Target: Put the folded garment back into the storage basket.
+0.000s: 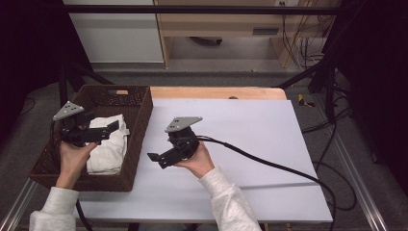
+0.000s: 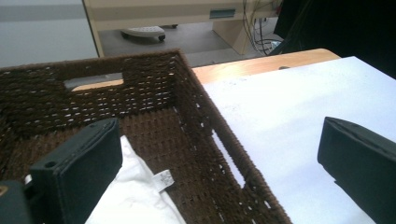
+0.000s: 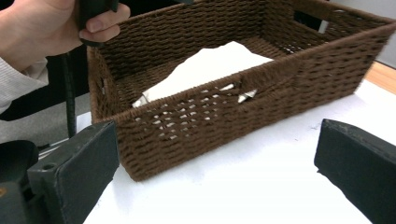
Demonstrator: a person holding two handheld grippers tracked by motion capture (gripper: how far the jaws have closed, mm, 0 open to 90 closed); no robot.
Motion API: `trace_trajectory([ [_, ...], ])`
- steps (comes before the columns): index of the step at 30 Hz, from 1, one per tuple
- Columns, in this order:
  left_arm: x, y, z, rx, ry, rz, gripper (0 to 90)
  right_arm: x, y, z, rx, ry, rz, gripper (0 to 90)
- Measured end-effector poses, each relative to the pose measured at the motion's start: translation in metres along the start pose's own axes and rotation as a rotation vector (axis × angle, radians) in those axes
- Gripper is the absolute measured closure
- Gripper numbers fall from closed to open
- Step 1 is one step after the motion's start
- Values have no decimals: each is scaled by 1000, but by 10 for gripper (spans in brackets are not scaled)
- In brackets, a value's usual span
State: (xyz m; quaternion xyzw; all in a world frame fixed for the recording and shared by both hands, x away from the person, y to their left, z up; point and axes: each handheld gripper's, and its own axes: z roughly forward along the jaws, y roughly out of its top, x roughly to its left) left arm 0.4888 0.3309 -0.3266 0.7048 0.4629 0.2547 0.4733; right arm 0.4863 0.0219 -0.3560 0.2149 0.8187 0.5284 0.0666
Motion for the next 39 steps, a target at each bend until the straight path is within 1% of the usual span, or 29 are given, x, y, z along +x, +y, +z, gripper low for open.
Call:
trace_trajectory([
  [3, -6, 0, 2, 1, -12, 11, 0, -3, -3, -8, -4, -3, 9, 7],
  [7, -14, 0, 4, -2, -41, 13, 0, -8, -8, -18, -3, -11, 17, 6],
  [15, -29, -4, 8, 7, -78, 40, 0, -18, -18, -37, -5, -33, 26, 3],
  [24, -47, -13, 11, 6, -132, 56, 0, -26, -29, -56, -21, -45, 37, 3],
  [29, -59, -18, 13, 2, -164, 68, 0, -33, -37, -67, -36, -55, 60, 3],
  [32, -65, -19, 14, -2, -173, 81, 0, -36, -41, -74, -44, -66, 67, 3],
  [33, -67, -20, 15, -1, -187, 79, 0, -37, -43, -77, -47, -71, 70, 3],
  [34, -69, -20, 14, -3, -183, 86, 0, -38, -44, -79, -49, -72, 72, 3],
  [36, -72, -22, 15, -4, -201, 82, 0, -41, -47, -85, -54, -78, 77, 3],
  [39, -78, -24, 16, -2, -218, 88, 0, -45, -53, -93, -58, -89, 86, 3],
])
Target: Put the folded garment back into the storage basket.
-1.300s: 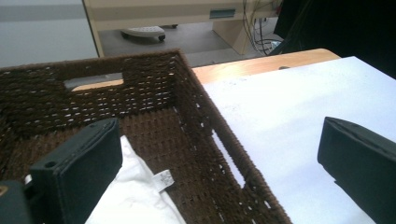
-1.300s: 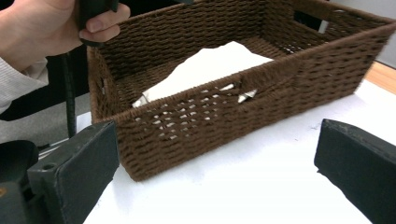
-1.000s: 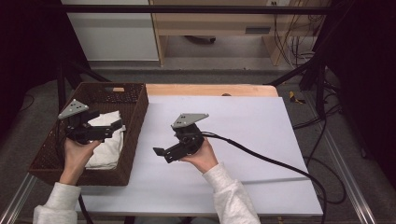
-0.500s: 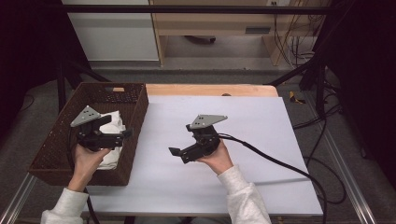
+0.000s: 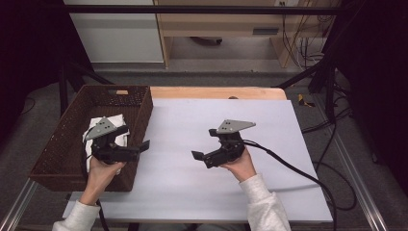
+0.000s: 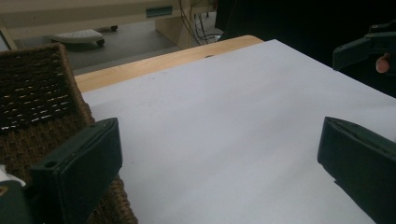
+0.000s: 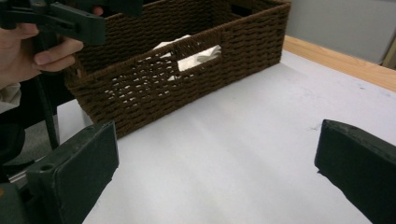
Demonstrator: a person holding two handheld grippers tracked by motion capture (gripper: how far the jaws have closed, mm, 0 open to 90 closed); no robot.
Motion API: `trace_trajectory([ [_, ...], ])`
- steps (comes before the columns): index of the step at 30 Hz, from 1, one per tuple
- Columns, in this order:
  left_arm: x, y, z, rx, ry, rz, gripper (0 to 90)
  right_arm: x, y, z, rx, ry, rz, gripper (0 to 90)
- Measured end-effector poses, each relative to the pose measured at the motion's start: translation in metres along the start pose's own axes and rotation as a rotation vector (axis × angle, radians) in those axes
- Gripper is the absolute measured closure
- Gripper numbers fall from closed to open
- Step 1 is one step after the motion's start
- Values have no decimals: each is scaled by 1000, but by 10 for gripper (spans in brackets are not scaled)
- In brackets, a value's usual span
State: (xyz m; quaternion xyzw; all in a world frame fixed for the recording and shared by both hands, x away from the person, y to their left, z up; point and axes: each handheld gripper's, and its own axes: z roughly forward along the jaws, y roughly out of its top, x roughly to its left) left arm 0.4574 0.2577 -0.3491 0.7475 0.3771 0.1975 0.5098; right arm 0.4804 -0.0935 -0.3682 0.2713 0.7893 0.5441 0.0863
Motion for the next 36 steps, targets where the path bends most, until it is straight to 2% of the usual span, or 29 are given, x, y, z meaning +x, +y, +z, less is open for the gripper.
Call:
trace_trajectory([
  [4, -9, 0, 3, 3, -16, 15, 0, -7, -8, -10, 4, -18, 5, 4],
  [8, -17, 0, 7, 9, -33, 33, 0, -14, -15, -22, -21, -22, 16, 3],
  [16, -32, -5, 13, 7, -66, 47, 0, -26, -28, -45, -33, -49, 39, 3],
  [24, -43, -19, 22, 25, -97, 58, 0, -37, -42, -63, -49, -66, 56, 3],
  [26, -45, -22, 25, 32, -93, 68, 0, -39, -47, -67, -47, -70, 58, 3],
  [36, -53, -42, 34, 43, -122, 67, 0, -50, -71, -86, -49, -94, 62, 3],
])
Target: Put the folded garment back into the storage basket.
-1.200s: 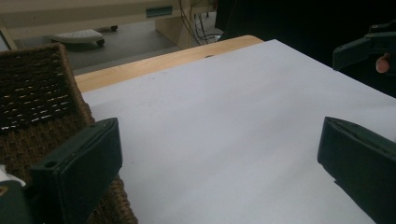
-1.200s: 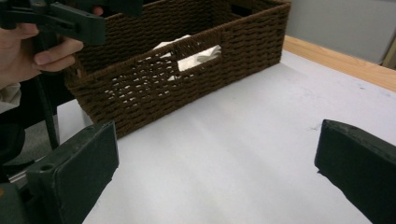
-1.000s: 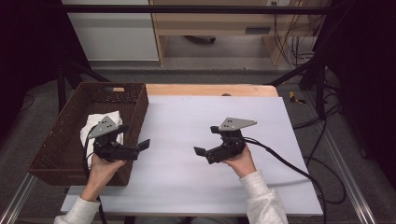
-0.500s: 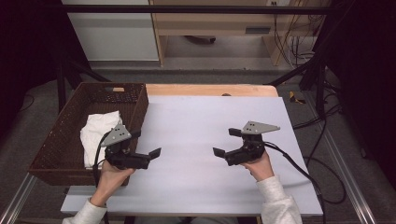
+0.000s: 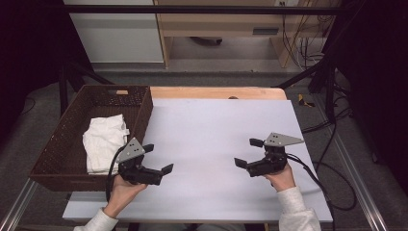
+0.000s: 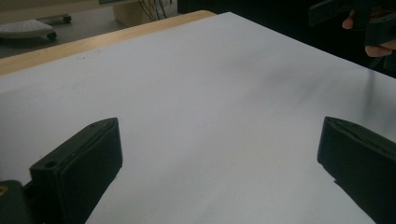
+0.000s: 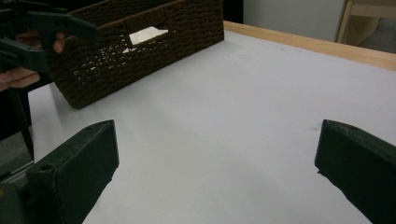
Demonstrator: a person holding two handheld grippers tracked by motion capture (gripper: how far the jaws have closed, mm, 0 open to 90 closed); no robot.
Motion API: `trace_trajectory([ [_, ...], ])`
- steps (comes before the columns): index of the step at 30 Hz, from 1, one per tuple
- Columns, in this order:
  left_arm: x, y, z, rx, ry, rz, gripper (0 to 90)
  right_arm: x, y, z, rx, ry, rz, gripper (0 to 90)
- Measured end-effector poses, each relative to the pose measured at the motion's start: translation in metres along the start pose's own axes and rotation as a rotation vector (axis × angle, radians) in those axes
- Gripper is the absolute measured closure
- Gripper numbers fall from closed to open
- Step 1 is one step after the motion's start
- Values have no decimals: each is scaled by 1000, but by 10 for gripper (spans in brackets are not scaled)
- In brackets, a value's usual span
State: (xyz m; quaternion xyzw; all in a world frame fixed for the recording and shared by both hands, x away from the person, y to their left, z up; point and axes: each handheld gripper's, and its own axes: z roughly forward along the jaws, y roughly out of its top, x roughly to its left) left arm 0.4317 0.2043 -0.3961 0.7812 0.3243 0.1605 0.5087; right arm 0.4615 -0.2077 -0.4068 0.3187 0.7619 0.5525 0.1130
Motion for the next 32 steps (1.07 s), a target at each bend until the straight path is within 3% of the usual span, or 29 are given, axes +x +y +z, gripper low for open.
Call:
trace_trajectory([
  [20, -4, -27, 16, 36, -25, 20, 0, -27, -41, -18, 34, -13, 36, 3],
  [32, -4, -34, 24, 62, -33, 21, 0, -30, -44, -20, 31, 3, 27, 3],
])
